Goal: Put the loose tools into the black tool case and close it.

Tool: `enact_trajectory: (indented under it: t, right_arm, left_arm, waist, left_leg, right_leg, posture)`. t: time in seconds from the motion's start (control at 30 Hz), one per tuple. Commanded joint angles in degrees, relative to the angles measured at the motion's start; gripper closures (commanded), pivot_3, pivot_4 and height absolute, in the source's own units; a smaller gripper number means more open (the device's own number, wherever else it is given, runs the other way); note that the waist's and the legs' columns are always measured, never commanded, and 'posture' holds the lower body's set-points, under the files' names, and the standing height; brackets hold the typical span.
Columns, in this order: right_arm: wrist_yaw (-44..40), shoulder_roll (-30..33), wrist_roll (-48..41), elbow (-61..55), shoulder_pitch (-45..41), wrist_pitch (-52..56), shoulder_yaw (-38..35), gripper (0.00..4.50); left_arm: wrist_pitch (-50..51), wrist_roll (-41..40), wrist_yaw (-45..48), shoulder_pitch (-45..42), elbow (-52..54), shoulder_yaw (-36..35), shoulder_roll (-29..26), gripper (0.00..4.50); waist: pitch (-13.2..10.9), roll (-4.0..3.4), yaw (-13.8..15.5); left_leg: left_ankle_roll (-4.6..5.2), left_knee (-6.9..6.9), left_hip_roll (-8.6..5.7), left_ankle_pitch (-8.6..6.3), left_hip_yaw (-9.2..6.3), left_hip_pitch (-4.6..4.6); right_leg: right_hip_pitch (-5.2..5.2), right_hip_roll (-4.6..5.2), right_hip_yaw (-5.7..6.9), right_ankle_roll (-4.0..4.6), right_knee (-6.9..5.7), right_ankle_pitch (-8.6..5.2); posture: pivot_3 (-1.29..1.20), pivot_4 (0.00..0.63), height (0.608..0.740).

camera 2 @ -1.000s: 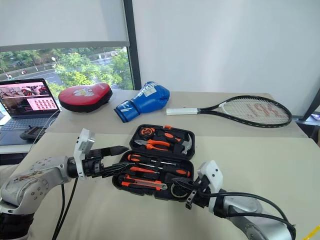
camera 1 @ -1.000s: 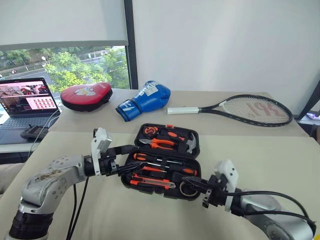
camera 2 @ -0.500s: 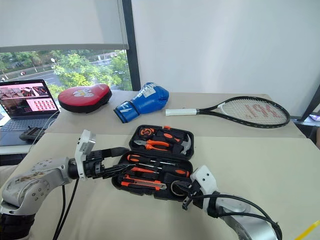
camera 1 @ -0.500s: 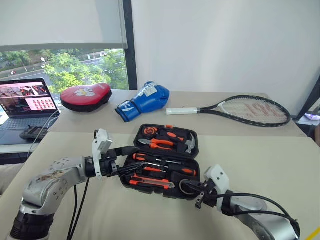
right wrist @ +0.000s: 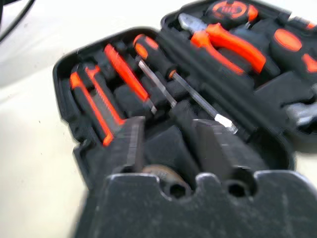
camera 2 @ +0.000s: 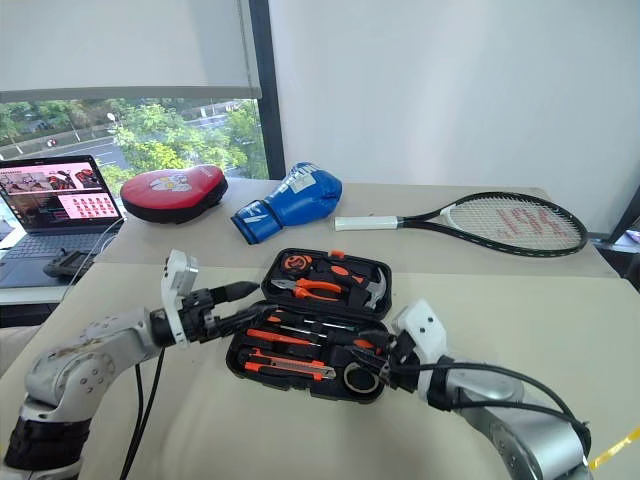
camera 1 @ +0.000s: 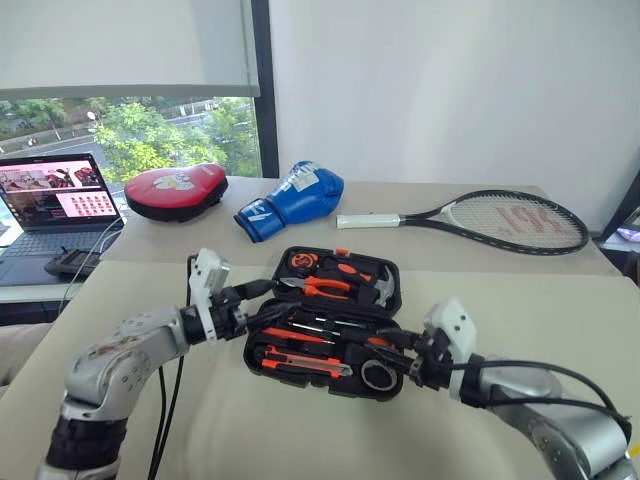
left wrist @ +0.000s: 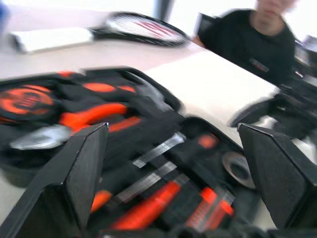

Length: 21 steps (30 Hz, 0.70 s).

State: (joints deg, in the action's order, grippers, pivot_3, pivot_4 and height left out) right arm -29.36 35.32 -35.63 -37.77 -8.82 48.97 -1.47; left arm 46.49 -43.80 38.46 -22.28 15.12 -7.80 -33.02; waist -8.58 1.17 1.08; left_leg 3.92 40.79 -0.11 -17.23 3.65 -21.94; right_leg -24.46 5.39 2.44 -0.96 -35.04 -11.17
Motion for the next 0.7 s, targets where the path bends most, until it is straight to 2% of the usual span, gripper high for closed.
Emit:
enact_trajectory:
  t: [0.03,0.1,0.13,0.27,0.4,0.5,0.57,0.6,0.67,0.7]
  right_arm:
    - [3.3,0.8,-1.4,2.1,-7.8,6.1,-2.4,1.0]
    - [6.2,0.2,-0.6,8.1,-13.9,11.7,-2.5,0.26]
    - [6.9,0.0,-0.5,11.0,-16.3,13.7,-2.4,0.04]
    - [7.2,1.6,4.2,24.9,-25.2,17.6,1.0,0.04]
    - [6.9,0.5,6.2,36.0,-31.1,19.6,1.3,0.04]
    - [5.8,-0.8,6.8,43.5,-34.7,20.9,1.0,0.04]
    - [4.7,-1.3,8.3,48.0,-36.2,19.4,2.1,0.56]
    - [4.2,-1.7,9.0,50.3,-36.9,18.3,2.6,0.74]
    - [2.8,-2.3,10.0,53.8,-38.0,17.0,3.2,1.48]
    - [2.3,-2.6,10.5,55.1,-38.3,16.2,3.5,1.9]
  left_arm:
    - [3.6,3.9,-9.7,-6.6,-5.0,-0.6,1.7,0.0]
    - [8.9,7.7,-16.8,-12.7,-10.6,0.9,3.0,0.0]
    - [11.6,8.9,-19.2,-15.4,-13.5,1.3,3.6,0.0]
    - [15.1,13.7,-18.9,-26.3,-29.7,5.5,5.4,0.0]
    - [10.9,18.6,-15.2,-33.4,-43.9,8.0,6.2,0.0]
    - [8.8,21.7,-11.3,-37.2,-52.1,10.3,6.7,0.0]
    - [7.8,23.2,-9.1,-39.4,-57.2,11.0,7.3,0.0]
    - [7.5,23.9,-7.9,-40.2,-59.3,11.3,7.6,0.26]
    - [7.0,24.7,-6.2,-41.6,-62.7,11.0,8.4,0.72]
    - [6.8,25.1,-5.2,-42.1,-64.0,10.9,8.7,1.19]
  waist:
    - [0.0,0.0,-0.1]
    - [0.0,0.04,-0.2]
    - [0.0,0.05,-0.2]
    - [-0.1,0.09,-0.2]
    - [-0.1,0.09,-0.6]
    - [-0.1,0.1,-1.0]
    - [-0.1,0.1,-1.3]
    - [-0.1,0.1,-1.3]
    - [-0.1,0.1,-1.6]
    - [-0.1,0.1,-1.7]
  left_leg:
    - [0.0,0.0,0.0,0.0,0.0,-0.01]
    - [0.0,0.01,-0.02,0.01,0.0,-0.01]
    - [0.01,0.02,-0.04,0.02,0.0,-0.02]
    - [0.04,0.05,-0.12,0.08,0.01,-0.09]
    - [-0.33,-0.06,-0.15,0.3,0.08,-0.29]
    - [-0.34,-0.06,-0.18,0.3,0.21,-0.82]
    - [-0.37,-0.06,-0.21,0.32,0.23,-0.98]
    - [-0.37,-0.07,-0.22,0.32,0.24,-0.99]
    - [-0.37,-0.08,-0.23,0.32,0.25,-0.98]
    - [-0.37,-0.06,-0.23,0.32,0.24,-0.95]
  right_leg:
    - [-0.01,-0.01,0.01,0.0,0.01,0.01]
    - [0.01,-0.04,0.02,-0.01,-0.01,0.02]
    - [0.0,-0.06,0.03,-0.01,-0.01,0.04]
    - [0.01,-0.06,0.14,-0.06,-0.02,0.1]
    - [-0.14,-0.09,0.14,-0.12,-0.02,0.13]
    - [-0.72,-0.09,0.07,-0.19,-0.02,0.14]
    - [-0.89,-0.08,0.14,-0.24,-0.02,0.15]
    - [-0.89,-0.07,0.16,-0.28,-0.02,0.13]
    - [-0.87,-0.04,0.17,-0.33,0.01,0.1]
    - [-0.79,-0.04,0.18,-0.35,0.03,0.09]
  posture:
    - [0.0,0.15,0.74]
    - [0.0,0.15,0.74]
    - [0.0,0.15,0.74]
    - [0.0,0.15,0.74]
    - [0.0,0.15,0.74]
    - [0.0,0.15,0.74]
    - [0.0,0.15,0.74]
    - [0.0,0.15,0.74]
    - [0.0,0.15,0.74]
    - [0.0,0.15,0.74]
